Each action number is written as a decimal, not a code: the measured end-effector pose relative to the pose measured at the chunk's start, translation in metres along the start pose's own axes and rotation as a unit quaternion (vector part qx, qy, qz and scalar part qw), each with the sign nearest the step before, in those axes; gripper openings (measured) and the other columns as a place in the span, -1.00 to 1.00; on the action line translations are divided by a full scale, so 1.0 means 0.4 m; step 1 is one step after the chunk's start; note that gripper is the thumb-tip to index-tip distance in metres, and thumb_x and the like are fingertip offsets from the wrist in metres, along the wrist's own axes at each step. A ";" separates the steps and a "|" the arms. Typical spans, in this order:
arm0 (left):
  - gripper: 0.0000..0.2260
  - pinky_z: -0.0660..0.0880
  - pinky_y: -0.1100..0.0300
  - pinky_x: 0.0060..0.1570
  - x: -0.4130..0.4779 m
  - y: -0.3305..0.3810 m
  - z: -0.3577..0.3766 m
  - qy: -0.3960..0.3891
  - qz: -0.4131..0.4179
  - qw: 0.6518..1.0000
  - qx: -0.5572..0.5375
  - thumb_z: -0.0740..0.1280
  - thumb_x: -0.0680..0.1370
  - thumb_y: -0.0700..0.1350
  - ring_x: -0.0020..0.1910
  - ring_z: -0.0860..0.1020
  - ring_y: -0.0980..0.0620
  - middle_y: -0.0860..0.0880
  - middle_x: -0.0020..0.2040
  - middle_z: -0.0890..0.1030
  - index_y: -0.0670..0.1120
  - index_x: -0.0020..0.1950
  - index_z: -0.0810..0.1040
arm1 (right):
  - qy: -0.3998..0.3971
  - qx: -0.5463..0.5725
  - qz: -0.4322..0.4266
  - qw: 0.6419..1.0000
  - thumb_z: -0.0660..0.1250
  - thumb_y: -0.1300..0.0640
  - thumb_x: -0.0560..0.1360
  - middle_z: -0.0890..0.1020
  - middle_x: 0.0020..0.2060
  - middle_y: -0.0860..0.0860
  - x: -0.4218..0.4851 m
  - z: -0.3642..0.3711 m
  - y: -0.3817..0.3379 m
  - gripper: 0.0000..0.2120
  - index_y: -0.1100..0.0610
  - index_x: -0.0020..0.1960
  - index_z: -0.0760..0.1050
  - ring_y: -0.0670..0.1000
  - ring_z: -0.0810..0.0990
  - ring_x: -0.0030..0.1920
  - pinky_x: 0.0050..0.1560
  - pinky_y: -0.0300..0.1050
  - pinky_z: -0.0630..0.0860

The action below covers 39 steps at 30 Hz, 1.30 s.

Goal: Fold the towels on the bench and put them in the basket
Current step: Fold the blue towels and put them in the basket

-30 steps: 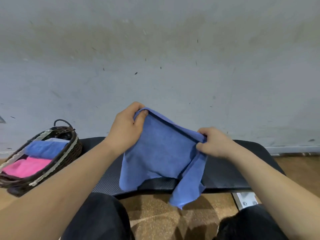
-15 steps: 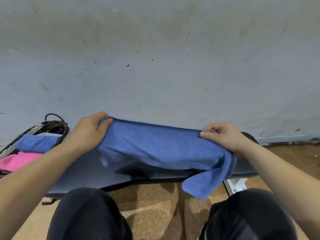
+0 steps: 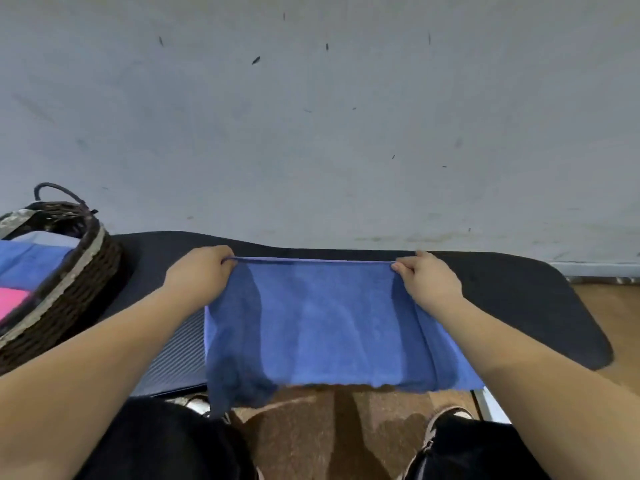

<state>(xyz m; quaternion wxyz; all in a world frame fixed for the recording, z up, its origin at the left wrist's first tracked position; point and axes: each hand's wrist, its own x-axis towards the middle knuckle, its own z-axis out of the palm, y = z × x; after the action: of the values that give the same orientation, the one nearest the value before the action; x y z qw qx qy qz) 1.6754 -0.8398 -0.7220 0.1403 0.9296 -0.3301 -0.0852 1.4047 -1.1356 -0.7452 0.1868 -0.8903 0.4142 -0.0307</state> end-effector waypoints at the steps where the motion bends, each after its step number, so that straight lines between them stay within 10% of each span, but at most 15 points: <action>1: -0.82 0.48 0.07 -0.11 0.022 -0.012 0.023 0.001 -0.008 1.000 0.006 0.26 0.66 0.03 0.01 0.58 -0.10 -0.02 -0.01 0.65 0.02 0.02 0.64 | 0.000 -0.017 0.001 1.000 0.19 -0.12 0.68 0.57 0.25 0.16 0.022 0.029 0.000 -0.67 -0.02 0.19 0.68 0.23 0.51 0.28 0.22 0.05 0.44; 8: -0.81 0.36 0.09 -0.30 0.159 -0.068 0.115 0.014 -0.049 0.998 -0.025 0.28 0.64 0.07 -0.13 0.54 -0.11 -0.04 -0.11 0.56 -0.01 -0.07 0.48 | 0.055 -0.077 -0.040 0.995 0.19 -0.08 0.69 0.66 0.12 0.19 0.149 0.118 -0.009 -0.64 0.12 0.21 0.63 0.27 0.58 0.16 0.17 0.11 0.49; 13: -0.61 0.52 -0.13 0.05 0.172 -0.081 0.109 0.045 -0.046 0.998 0.000 0.34 0.62 0.08 0.25 0.49 -0.22 -0.13 0.32 0.49 -0.07 0.38 0.47 | 0.054 -0.106 -0.028 0.992 0.25 -0.10 0.65 0.68 0.12 0.13 0.167 0.096 -0.039 -0.64 0.10 0.30 0.58 0.26 0.60 0.13 0.16 0.10 0.50; 19: -0.39 0.25 -0.15 0.51 0.011 -0.012 0.102 -0.010 0.022 0.998 0.066 0.32 0.59 0.16 0.59 0.17 -0.29 -0.19 0.64 0.20 -0.08 0.57 0.32 | -0.006 -0.028 -0.123 0.992 0.27 -0.08 0.62 0.54 0.34 0.10 0.035 0.089 -0.171 -0.59 0.06 0.41 0.52 0.22 0.52 0.34 0.31 0.08 0.45; 26: -0.31 -0.23 -0.22 0.60 -0.175 0.050 0.219 -0.131 -0.021 0.990 0.043 -0.01 0.67 0.32 0.64 -0.30 -0.27 -0.13 0.68 -0.28 0.07 0.70 -0.19 | -0.202 -0.135 -0.056 0.968 -0.12 -0.56 0.50 -0.32 0.65 0.02 -0.183 0.187 -0.262 -0.18 -0.25 0.65 -0.24 0.27 -0.33 0.63 0.57 0.38 -0.22; 39: -0.27 -0.19 -0.15 0.63 -0.172 -0.131 0.211 -0.012 0.031 0.999 0.019 -0.23 0.59 0.42 0.68 -0.16 0.05 0.07 0.71 -0.07 0.11 0.70 -0.03 | -0.108 -0.150 -0.076 0.980 -0.24 -0.55 0.50 -0.27 0.66 0.04 -0.207 0.259 -0.273 -0.19 -0.23 0.65 -0.27 0.27 -0.35 0.62 0.52 0.44 -0.31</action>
<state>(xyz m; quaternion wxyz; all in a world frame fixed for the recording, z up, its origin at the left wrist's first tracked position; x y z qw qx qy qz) 1.6321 -0.7742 -0.8139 0.1209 0.9202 -0.3624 -0.0857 1.4513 -0.9776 -0.7940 0.0916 -0.9351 0.3227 0.1145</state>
